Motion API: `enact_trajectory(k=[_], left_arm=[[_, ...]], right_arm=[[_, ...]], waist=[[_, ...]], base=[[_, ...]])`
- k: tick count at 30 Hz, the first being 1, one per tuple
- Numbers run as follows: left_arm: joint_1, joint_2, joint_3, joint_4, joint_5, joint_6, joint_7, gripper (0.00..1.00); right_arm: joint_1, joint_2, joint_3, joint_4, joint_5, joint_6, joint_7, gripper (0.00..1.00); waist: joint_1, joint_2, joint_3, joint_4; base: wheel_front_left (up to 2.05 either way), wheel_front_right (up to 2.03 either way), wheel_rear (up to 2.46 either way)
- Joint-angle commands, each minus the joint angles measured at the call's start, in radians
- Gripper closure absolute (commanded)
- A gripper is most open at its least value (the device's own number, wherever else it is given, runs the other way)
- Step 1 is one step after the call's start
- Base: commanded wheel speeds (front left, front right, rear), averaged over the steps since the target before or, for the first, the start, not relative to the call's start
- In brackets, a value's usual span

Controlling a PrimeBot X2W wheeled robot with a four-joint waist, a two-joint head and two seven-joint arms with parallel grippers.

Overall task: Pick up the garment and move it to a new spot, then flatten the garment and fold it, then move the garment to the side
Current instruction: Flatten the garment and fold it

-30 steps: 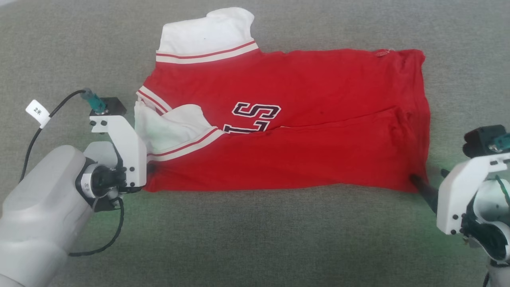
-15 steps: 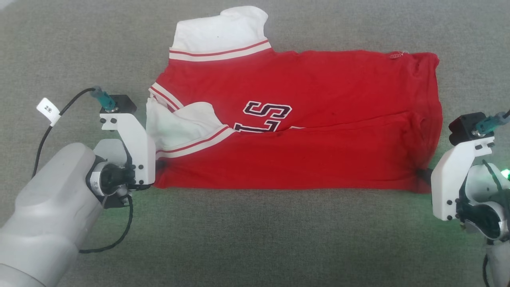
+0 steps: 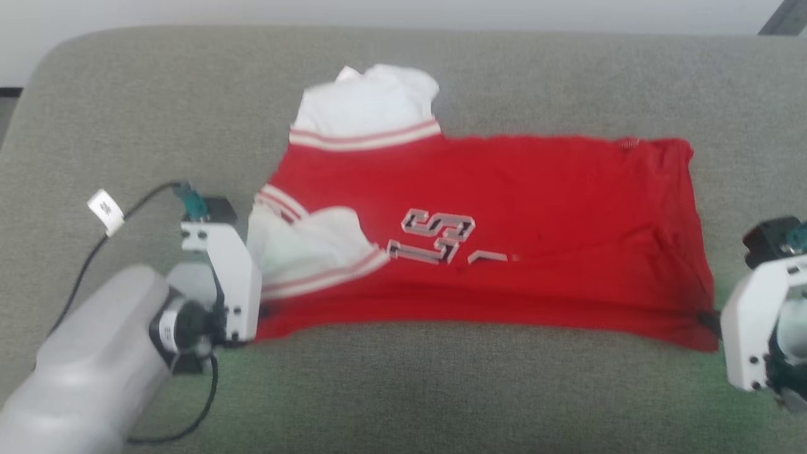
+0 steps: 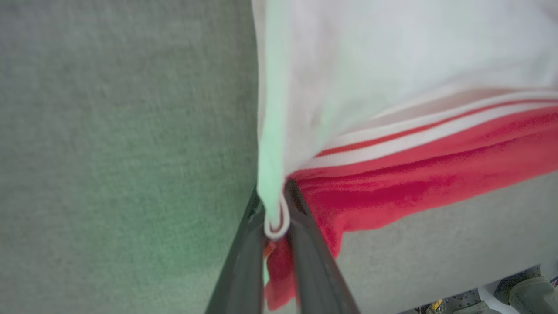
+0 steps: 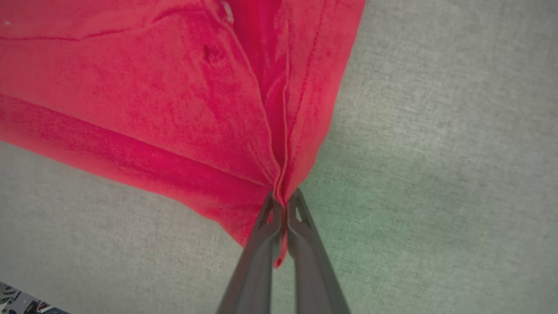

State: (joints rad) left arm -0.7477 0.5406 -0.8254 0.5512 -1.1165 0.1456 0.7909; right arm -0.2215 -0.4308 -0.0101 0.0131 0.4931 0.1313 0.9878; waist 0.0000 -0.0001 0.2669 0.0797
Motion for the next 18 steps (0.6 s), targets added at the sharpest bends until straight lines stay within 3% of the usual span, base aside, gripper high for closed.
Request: enact_trajectory(k=[1,8,12,13,14,15,16,17,18], left_arm=[[0.095,0.032,-0.038,-0.02,0.01,0.032,0.04,1.0],[0.19,0.124,-0.046,-0.238,0.01,0.125,0.07,1.0],[0.228,0.137,-0.05,-0.29,0.008,0.156,0.061,1.0],[0.237,0.136,-0.051,-0.298,0.009,0.162,0.057,0.95],[0.247,0.133,-0.052,-0.302,0.009,0.166,0.051,0.8],[0.253,0.128,-0.051,-0.302,0.01,0.167,0.04,0.55],[0.257,0.121,-0.047,-0.298,0.011,0.169,0.027,0.0],[0.258,0.116,-0.045,-0.291,0.008,0.171,0.021,0.0],[0.259,0.113,-0.044,-0.283,0.004,0.172,0.018,0.0]], right_arm=[[0.04,-0.019,-0.025,-0.019,0.004,-0.001,0.022,1.0],[0.154,-0.014,-0.093,-0.102,0.007,-0.001,0.079,1.0],[0.181,0.011,-0.102,-0.112,0.0,-0.001,0.082,1.0],[0.186,0.022,-0.101,-0.109,0.002,-0.001,0.084,1.0],[0.189,0.029,-0.098,-0.105,-0.004,-0.001,0.083,1.0],[0.187,0.036,-0.093,-0.099,-0.011,-0.001,0.076,1.0],[0.181,0.048,-0.09,-0.089,-0.013,-0.001,0.067,1.0],[0.176,0.055,-0.086,-0.081,-0.019,-0.001,0.061,0.92],[0.171,0.059,-0.082,-0.074,-0.027,-0.001,0.052,0.4]], waist=[[0.0,0.0001,-0.025,0.01],[0.0,0.0001,-0.049,0.019],[0.0,0.0001,-0.048,0.017],[0.0,0.0001,-0.048,0.015],[0.0,0.0001,-0.047,0.013],[0.0,0.0001,-0.047,0.011],[0.0,0.0001,-0.046,0.009],[0.0,0.0001,-0.046,0.007],[0.0,0.0001,-0.046,0.005]], base=[[0.0,0.0,0.0],[0.0,0.0,0.0],[0.0,0.0,0.0],[0.0,0.0,0.0],[0.0,0.0,0.0],[0.0,0.0,0.0],[0.0,0.0,0.0],[0.0,0.0,0.0],[0.0,0.0,0.0]])
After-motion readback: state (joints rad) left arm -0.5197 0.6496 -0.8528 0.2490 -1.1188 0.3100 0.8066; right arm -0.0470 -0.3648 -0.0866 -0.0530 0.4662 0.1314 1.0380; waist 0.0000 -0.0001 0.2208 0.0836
